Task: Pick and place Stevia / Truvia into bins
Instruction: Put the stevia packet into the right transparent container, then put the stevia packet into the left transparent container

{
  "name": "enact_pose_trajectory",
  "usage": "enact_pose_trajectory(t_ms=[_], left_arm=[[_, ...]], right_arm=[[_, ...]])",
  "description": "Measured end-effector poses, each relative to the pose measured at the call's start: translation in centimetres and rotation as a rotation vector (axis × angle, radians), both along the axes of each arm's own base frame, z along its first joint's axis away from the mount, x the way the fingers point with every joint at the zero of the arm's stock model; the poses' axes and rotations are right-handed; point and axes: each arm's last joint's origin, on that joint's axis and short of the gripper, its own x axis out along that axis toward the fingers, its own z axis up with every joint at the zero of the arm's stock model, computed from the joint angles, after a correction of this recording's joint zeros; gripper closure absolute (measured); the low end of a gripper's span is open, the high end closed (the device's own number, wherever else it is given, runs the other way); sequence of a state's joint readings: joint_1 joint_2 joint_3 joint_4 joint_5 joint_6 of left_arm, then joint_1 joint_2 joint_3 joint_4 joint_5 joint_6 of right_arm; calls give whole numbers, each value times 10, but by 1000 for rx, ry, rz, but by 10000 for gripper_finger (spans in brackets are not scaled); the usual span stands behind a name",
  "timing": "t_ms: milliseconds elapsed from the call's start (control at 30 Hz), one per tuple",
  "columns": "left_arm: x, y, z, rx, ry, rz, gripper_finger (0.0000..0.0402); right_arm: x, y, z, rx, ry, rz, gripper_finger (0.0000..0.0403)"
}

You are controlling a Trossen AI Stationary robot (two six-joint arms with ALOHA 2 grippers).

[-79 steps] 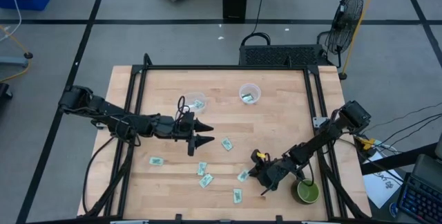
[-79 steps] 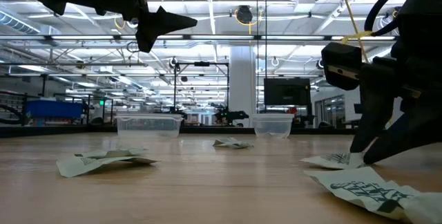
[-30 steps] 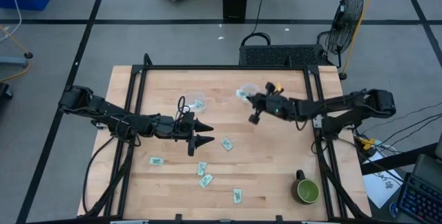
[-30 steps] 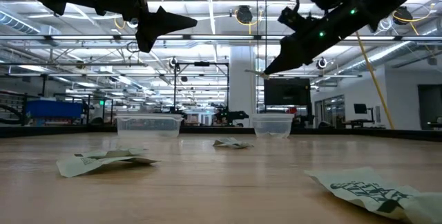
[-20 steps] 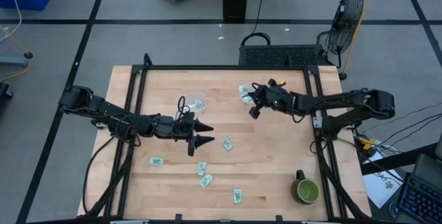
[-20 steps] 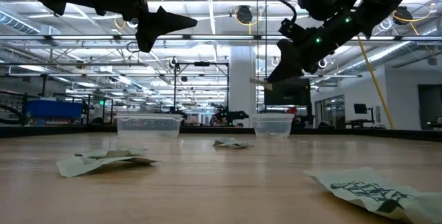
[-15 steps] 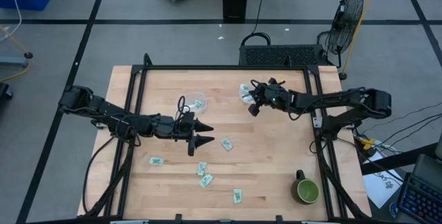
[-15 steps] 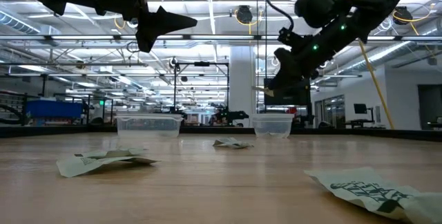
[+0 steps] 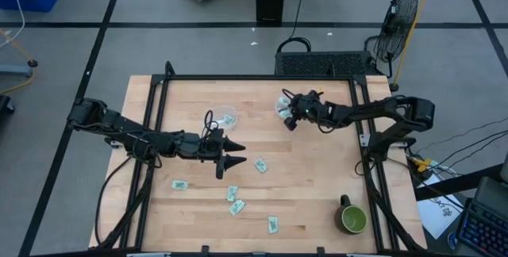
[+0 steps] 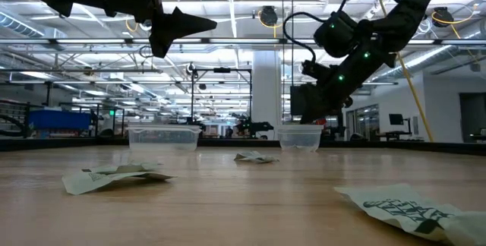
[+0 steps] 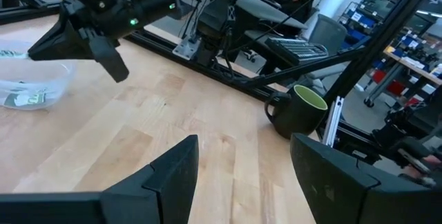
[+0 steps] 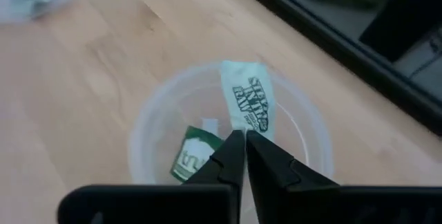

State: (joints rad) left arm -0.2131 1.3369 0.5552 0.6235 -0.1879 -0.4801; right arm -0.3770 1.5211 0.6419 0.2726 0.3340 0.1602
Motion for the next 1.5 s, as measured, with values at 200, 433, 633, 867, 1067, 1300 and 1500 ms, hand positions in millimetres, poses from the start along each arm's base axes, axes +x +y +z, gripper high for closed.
enact_pose_trajectory(t_ms=[200, 433, 633, 867, 1067, 1300, 1500], left_arm=[[0, -1, 0, -22, -5, 0, 167], [0, -1, 0, 2, 5, -3, 167], [-1, -6, 0, 85, -3, -34, 167], [-8, -27, 1, 194, -16, 2, 167], [-15, -46, -3, 253, 17, -24, 167], [-9, -75, -24, 298, 79, -31, 167], [25, -110, -37, 414, 207, -93, 167]], right_arm=[[0, -1, 1, 4, -20, -11, 339], [6, 4, 8, -1, -76, 90, 277], [17, 26, 26, -16, -212, 307, 258], [23, 70, 44, -31, -286, 574, 263], [22, 107, 56, -38, -328, 712, 264], [17, 135, 65, -33, -367, 812, 268], [14, 146, 70, -36, -388, 857, 267]])
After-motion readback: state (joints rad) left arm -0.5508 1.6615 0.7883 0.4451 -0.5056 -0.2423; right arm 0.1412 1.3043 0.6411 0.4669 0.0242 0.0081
